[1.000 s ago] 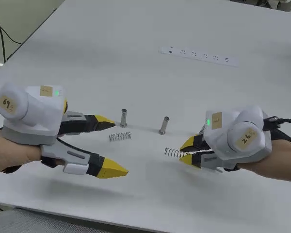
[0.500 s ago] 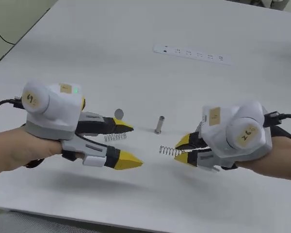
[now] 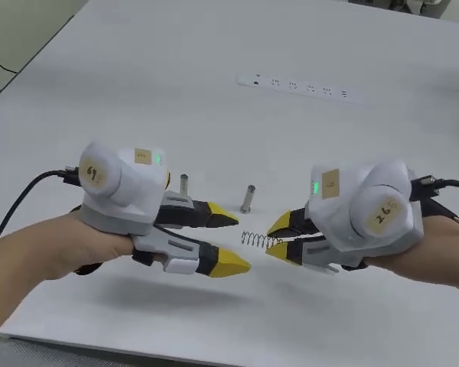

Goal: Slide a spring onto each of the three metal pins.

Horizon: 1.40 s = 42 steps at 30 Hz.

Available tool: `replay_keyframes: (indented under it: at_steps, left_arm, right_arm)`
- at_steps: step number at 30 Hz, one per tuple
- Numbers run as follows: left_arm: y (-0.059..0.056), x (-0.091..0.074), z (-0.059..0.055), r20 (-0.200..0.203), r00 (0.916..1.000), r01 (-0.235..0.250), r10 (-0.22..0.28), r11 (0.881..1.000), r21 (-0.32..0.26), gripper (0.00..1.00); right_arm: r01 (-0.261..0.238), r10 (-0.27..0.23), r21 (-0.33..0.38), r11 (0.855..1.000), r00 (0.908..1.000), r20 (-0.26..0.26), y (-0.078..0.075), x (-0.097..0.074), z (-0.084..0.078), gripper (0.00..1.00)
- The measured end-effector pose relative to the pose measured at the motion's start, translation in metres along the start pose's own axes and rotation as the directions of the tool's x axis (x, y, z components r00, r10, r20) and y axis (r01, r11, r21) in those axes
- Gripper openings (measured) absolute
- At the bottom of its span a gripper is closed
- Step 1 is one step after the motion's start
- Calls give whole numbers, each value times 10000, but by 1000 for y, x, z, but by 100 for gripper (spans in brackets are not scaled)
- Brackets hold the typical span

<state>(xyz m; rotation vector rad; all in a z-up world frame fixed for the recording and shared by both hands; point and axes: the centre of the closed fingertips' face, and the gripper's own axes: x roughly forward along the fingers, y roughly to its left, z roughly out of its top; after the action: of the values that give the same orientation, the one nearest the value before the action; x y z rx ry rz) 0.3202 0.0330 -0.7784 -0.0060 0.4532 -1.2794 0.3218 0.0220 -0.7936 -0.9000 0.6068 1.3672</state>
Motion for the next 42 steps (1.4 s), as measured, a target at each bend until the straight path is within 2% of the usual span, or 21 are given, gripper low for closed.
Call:
replay_keyframes:
  at_steps: [4, 13, 22, 30, 42]
  left_arm:
    - [1, 3, 2, 88, 10000, -2, 1, 10000, 35, 30]
    - [1, 7, 10, 424, 9991, 45, -48, 10000, 77, 17]
    - [-4, 8, 10, 403, 9990, 183, -191, 9997, 188, 6]
    - [-5, 8, 11, 507, 9987, 92, -110, 9993, 364, 4]
    - [-11, 7, 7, 377, 9983, 424, -444, 9978, 509, 2]
  right_arm:
    - [-9, 7, -206, 9998, 10000, -79, 1, -1, 0, 8]
    - [5, -2, -210, 9998, 9999, 148, 1, -7, 8, 8]
    - [-31, 37, -277, 9996, 9998, 185, 2, -8, 10, 8]
    - [-80, 87, -200, 9998, 9995, 320, 3, -9, 11, 8]
    - [-218, 229, -226, 9995, 9984, 515, 9, -8, 11, 8]
